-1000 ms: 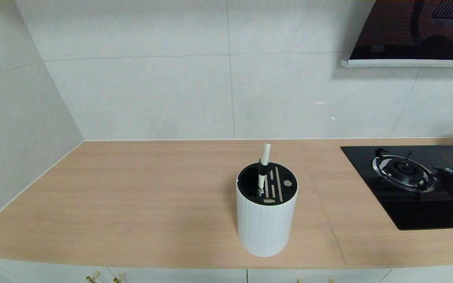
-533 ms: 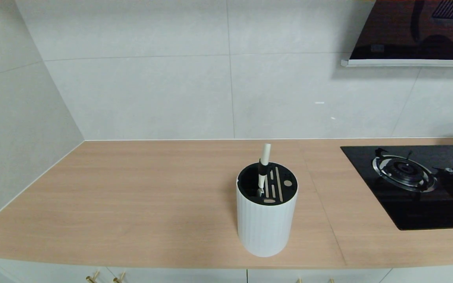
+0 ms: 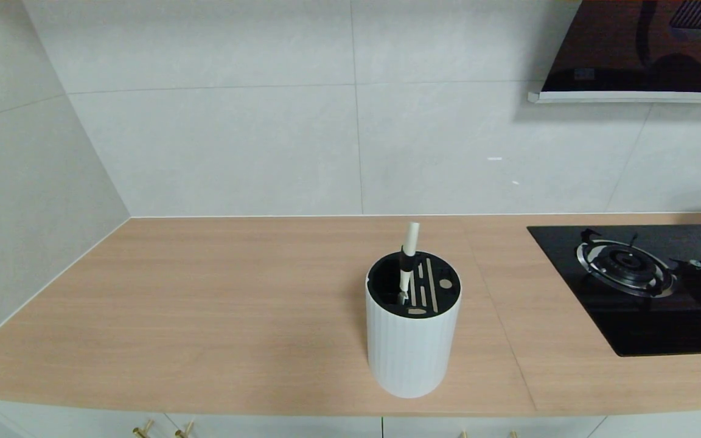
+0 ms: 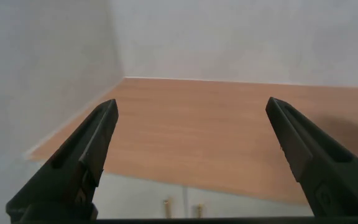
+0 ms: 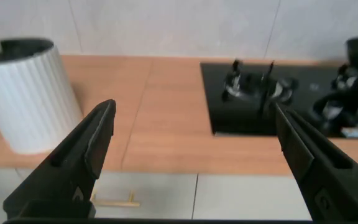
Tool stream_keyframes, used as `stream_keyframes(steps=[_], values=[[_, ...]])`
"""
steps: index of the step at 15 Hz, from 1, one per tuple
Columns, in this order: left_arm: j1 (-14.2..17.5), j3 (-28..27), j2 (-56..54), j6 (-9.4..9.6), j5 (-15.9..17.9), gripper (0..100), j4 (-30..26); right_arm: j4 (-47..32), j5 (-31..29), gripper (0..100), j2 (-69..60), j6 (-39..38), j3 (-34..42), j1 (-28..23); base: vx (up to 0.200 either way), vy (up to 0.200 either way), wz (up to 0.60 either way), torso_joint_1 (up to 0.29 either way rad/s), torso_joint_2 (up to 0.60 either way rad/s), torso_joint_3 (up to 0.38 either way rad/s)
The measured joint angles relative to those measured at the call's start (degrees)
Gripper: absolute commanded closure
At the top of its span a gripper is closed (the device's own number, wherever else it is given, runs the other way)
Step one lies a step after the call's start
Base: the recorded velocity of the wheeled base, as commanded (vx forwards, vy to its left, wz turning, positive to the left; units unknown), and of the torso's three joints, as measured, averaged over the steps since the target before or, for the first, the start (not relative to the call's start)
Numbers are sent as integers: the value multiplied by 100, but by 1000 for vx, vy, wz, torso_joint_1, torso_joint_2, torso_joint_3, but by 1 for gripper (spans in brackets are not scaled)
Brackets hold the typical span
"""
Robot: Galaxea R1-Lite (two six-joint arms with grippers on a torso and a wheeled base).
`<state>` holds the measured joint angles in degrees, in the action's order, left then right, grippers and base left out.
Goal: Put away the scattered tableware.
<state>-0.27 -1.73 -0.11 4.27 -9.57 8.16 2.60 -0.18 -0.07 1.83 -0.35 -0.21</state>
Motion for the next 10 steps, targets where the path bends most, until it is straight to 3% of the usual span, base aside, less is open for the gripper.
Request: stream_keyframes(steps=[2, 6, 7, 10], values=[[-2, 129, 0, -24, 191, 0, -435, -219, -2, 0, -2, -27, 13, 0, 0, 0, 0, 0, 0, 0], [-2, 168, 1, -349, 645, 0, -773, -227, 13, 0, -2, -99, 35, 2, 0, 0, 0, 0, 0, 0], [-2, 173, 1, -434, 692, 0, -805, -228, 16, 0, -2, -143, 35, 5, 0, 0, 0, 0, 0, 0], [-4, 173, 1, -453, 701, 0, -806, -230, 18, 0, -2, -167, 35, 2, 0, 0, 0, 0, 0, 0]])
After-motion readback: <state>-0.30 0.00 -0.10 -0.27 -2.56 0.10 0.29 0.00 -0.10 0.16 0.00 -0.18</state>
